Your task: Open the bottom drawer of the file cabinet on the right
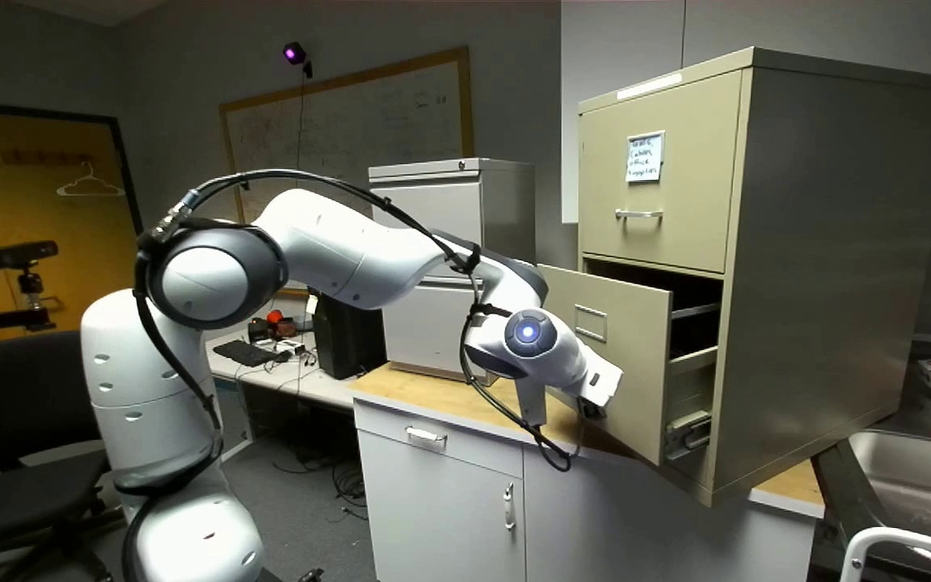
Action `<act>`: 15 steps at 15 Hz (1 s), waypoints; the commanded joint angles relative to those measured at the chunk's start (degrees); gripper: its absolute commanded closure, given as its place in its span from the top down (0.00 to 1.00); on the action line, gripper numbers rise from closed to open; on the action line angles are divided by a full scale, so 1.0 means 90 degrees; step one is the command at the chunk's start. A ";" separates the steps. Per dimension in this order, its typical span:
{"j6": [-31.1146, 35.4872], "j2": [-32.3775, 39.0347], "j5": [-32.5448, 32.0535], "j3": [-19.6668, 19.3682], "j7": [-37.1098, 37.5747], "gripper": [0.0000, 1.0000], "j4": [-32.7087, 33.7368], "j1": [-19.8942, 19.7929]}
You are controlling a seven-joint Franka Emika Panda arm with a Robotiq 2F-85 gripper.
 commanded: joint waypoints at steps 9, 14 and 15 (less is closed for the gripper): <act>-0.0094 -0.2077 -0.1103 0.0181 -0.0058 0.02 -0.2823 -0.0085; 0.0027 -0.2831 -0.1602 0.0292 0.0014 0.02 -0.3616 -0.0292; 0.0050 -0.2959 -0.1665 0.0338 0.0040 0.02 -0.3756 -0.0350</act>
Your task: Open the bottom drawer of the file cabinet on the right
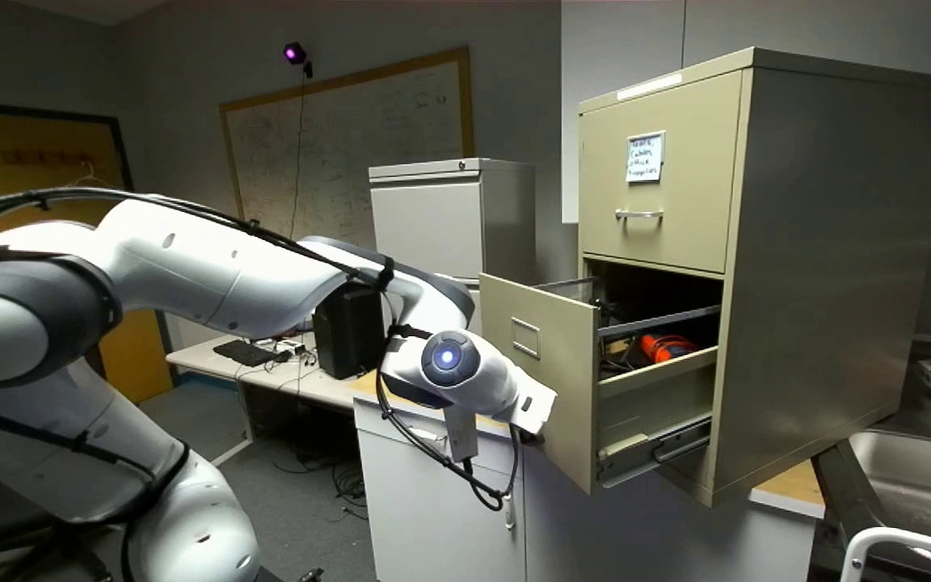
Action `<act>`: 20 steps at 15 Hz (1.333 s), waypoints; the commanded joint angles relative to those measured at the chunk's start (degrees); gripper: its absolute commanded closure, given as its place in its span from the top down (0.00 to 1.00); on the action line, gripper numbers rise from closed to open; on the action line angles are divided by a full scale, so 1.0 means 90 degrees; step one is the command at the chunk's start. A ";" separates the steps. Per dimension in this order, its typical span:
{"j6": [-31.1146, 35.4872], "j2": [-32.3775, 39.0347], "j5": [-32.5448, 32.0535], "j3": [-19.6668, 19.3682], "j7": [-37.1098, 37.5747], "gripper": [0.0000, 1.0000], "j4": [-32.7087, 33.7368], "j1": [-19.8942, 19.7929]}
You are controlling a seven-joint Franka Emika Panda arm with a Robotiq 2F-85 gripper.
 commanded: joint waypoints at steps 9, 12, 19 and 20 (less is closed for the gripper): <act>0.0476 -0.0085 0.0616 0.0820 -0.0628 0.74 -0.1023 -0.0423; 0.1226 -0.0226 0.2166 0.0989 -0.1279 0.98 -0.0964 -0.0170; 0.2773 -0.0987 0.4843 0.1572 -0.2692 1.00 -0.0944 0.0003; 0.2968 -0.1146 0.5125 0.1710 -0.2912 1.00 -0.0960 -0.0054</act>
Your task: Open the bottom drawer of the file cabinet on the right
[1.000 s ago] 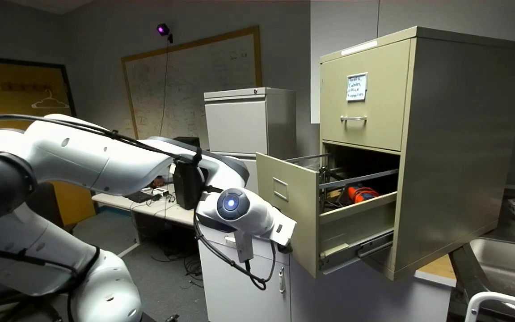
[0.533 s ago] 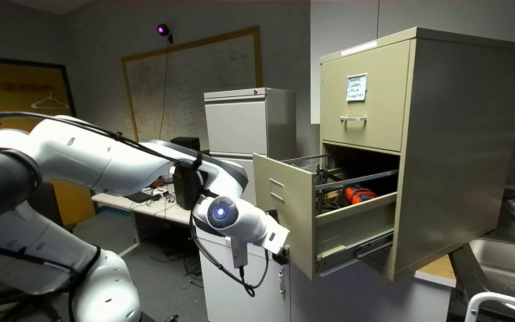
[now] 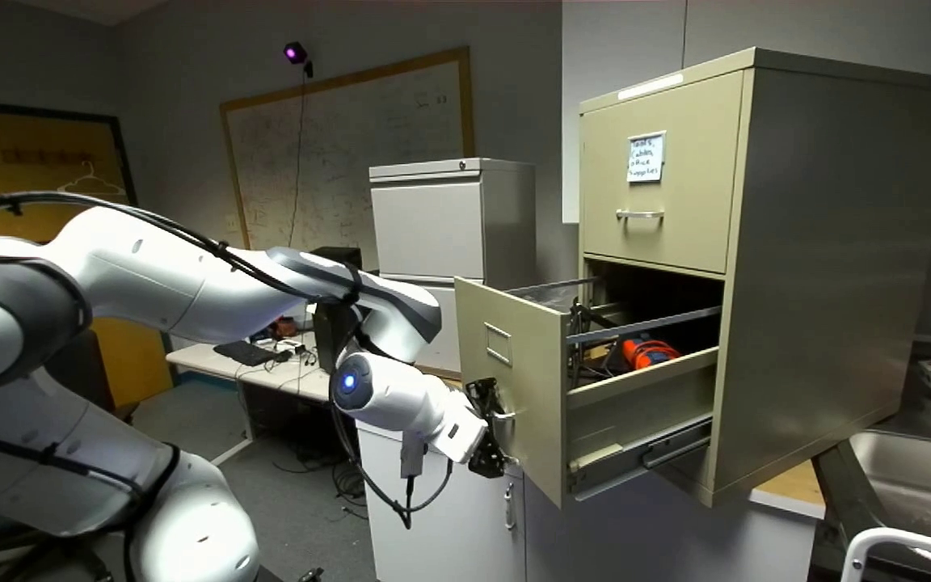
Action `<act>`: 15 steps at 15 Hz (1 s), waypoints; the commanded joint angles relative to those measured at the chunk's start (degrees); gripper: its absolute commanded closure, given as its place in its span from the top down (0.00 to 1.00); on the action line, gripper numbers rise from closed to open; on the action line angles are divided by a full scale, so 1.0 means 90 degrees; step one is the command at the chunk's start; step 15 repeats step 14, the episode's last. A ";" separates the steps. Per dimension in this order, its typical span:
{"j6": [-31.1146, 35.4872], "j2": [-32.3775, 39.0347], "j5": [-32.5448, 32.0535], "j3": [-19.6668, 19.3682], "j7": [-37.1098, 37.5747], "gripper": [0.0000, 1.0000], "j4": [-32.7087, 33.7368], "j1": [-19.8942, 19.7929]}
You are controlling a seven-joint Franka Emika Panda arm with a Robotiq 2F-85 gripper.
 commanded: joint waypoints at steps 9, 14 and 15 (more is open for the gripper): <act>0.0971 -0.1741 0.1900 0.2453 -0.0371 1.00 0.0395 -0.2225; 0.1168 -0.0791 0.0225 0.2028 0.0870 1.00 0.0102 -0.1029; 0.1168 -0.0791 0.0225 0.2028 0.0870 1.00 0.0102 -0.1029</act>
